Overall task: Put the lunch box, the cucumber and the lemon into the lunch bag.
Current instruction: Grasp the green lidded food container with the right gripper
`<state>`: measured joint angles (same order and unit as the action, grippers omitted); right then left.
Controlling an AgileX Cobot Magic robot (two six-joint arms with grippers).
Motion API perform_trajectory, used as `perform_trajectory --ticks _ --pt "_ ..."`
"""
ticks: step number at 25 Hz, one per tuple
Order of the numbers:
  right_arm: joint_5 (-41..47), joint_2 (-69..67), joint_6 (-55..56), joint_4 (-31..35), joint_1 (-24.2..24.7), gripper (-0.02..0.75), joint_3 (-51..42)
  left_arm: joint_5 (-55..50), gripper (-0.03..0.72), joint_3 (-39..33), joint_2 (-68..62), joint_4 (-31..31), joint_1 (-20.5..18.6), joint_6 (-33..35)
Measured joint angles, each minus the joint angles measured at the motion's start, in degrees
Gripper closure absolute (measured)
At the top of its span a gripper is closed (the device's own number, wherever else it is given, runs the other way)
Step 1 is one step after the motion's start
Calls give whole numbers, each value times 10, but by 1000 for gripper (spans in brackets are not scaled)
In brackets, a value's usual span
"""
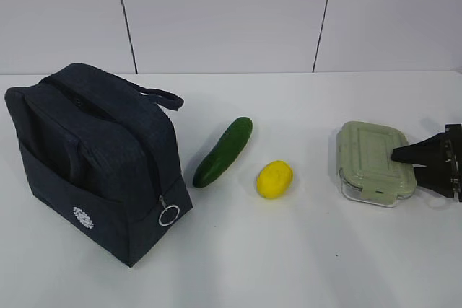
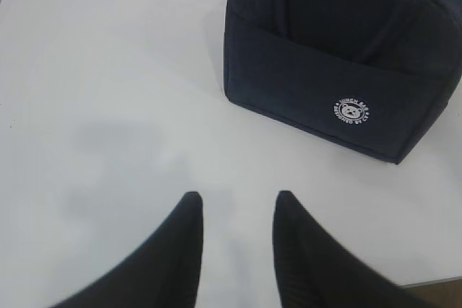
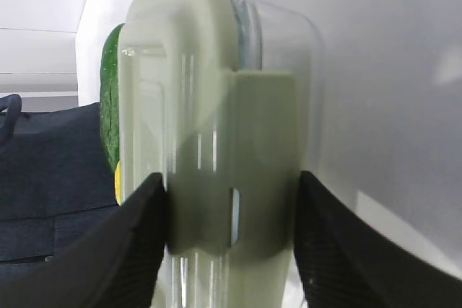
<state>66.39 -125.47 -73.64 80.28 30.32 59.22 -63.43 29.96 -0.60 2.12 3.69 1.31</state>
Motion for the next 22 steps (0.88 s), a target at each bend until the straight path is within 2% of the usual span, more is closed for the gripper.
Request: perform_trajectory --ticks 22 --pt "4 0 0 -14 0 342 1 0 447 0 0 0 0 0"
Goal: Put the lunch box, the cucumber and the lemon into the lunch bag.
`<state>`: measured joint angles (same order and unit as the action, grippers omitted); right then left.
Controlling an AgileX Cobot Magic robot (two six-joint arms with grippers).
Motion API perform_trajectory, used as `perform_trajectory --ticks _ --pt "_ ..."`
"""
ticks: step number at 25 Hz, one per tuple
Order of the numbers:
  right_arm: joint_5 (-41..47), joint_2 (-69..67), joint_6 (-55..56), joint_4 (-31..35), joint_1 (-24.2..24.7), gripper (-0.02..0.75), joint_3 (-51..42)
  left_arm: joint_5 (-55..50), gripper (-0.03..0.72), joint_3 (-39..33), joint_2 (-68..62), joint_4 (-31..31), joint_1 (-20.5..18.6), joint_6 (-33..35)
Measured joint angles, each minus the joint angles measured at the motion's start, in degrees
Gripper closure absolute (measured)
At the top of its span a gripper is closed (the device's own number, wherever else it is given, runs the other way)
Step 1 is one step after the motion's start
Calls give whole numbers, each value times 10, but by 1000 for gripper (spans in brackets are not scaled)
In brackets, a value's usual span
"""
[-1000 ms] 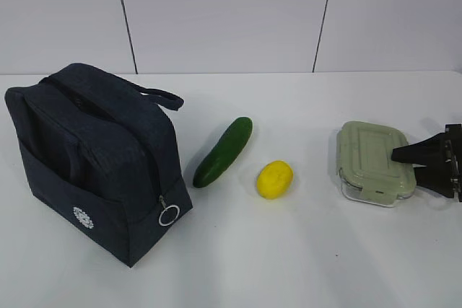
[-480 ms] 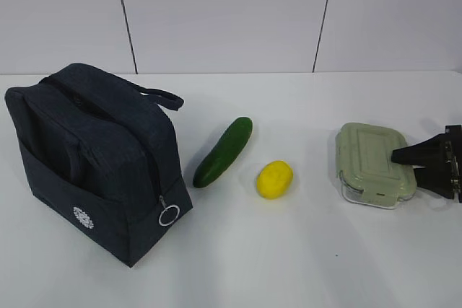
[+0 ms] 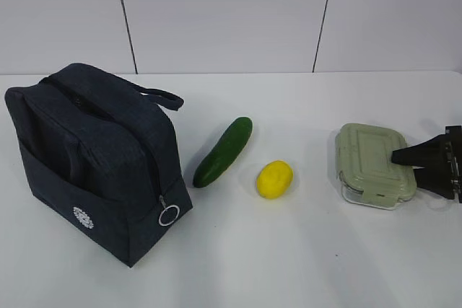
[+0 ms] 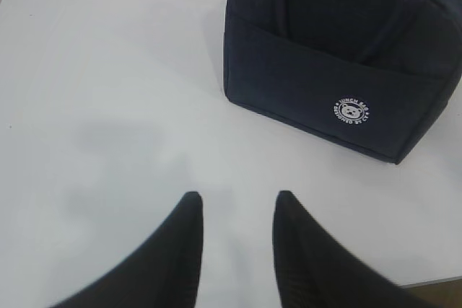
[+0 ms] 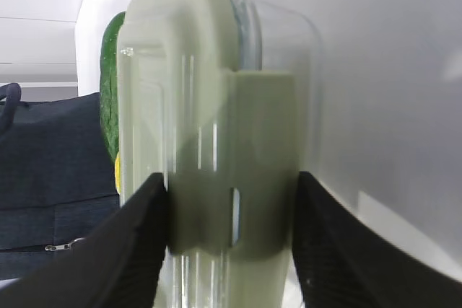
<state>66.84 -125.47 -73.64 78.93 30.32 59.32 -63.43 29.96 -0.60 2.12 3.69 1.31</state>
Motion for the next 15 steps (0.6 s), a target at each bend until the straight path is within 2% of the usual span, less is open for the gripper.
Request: perform_trajectory --ticks 15 --pt "1 0 16 -1 0 356 0 0 447 0 0 0 0 0"
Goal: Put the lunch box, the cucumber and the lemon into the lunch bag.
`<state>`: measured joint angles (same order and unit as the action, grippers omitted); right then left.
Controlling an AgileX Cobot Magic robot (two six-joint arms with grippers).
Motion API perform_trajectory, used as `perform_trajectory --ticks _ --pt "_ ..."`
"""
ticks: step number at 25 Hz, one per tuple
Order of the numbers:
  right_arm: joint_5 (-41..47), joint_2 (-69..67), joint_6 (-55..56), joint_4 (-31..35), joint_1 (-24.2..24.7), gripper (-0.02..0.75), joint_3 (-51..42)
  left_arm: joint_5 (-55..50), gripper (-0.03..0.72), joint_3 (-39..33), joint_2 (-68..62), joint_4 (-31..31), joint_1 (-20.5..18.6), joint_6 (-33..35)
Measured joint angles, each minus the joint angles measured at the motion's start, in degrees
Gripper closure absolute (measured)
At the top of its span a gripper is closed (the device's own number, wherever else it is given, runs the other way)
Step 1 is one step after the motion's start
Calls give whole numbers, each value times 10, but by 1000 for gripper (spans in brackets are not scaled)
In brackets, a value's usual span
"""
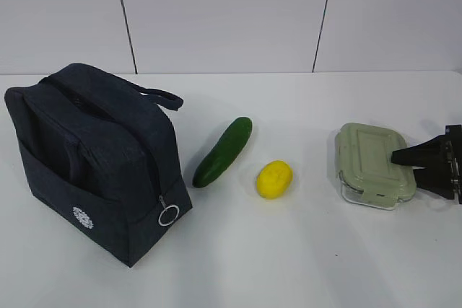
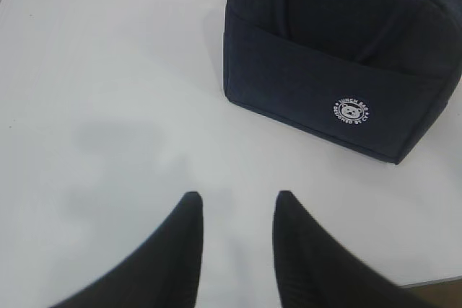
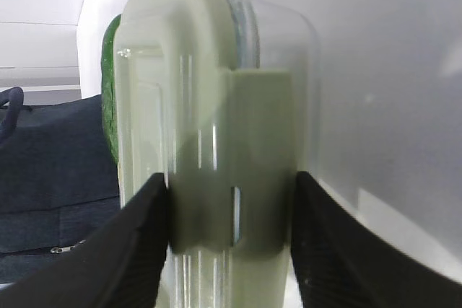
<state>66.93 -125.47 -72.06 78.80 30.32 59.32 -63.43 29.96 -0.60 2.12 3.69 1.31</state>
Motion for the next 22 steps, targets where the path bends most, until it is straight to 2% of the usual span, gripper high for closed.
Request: perform_trajectory --ticks 22 --pt "1 0 15 -1 0 369 0 0 447 0 0 0 0 0"
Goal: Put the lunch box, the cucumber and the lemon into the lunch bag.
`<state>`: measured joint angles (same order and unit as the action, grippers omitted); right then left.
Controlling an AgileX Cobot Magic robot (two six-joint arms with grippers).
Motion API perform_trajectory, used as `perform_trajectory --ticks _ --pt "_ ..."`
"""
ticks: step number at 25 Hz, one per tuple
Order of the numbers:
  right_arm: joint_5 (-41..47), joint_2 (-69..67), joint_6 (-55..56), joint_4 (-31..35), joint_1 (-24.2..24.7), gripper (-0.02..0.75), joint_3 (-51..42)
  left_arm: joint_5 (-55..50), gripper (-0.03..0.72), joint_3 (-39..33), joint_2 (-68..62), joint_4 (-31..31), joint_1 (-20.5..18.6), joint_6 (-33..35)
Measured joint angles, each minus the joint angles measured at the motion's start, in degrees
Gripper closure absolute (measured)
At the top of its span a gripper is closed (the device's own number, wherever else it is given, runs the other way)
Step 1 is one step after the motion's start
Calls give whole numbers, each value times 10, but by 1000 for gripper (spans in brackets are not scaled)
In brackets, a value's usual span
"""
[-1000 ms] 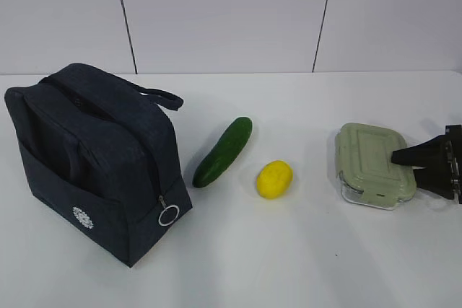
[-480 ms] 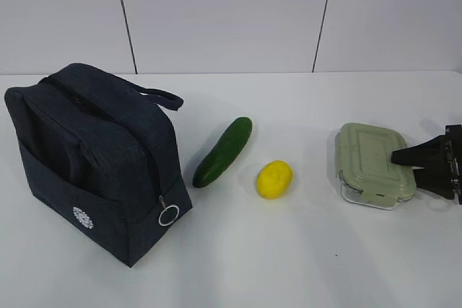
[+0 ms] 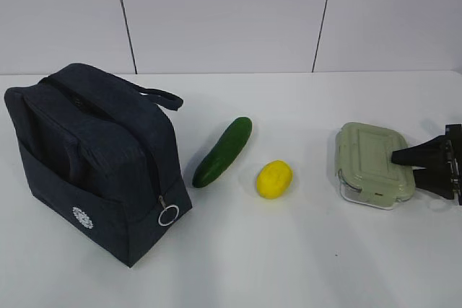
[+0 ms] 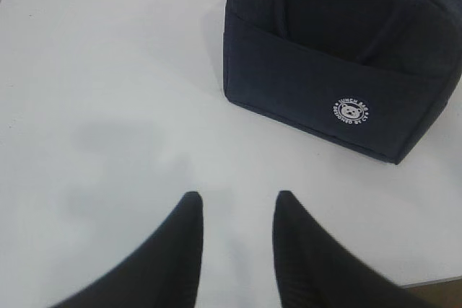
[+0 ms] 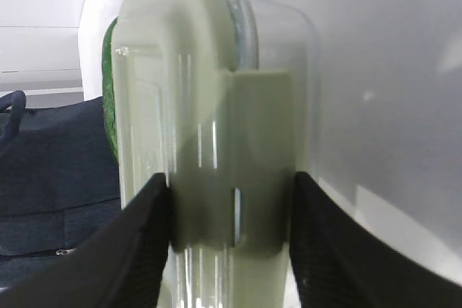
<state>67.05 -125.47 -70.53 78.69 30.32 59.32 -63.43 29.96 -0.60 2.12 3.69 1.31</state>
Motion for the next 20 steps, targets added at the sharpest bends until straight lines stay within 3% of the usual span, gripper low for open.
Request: perform_trajectory --ticks 20 --pt "0 0 9 -1 0 370 0 0 447 0 0 0 0 0"
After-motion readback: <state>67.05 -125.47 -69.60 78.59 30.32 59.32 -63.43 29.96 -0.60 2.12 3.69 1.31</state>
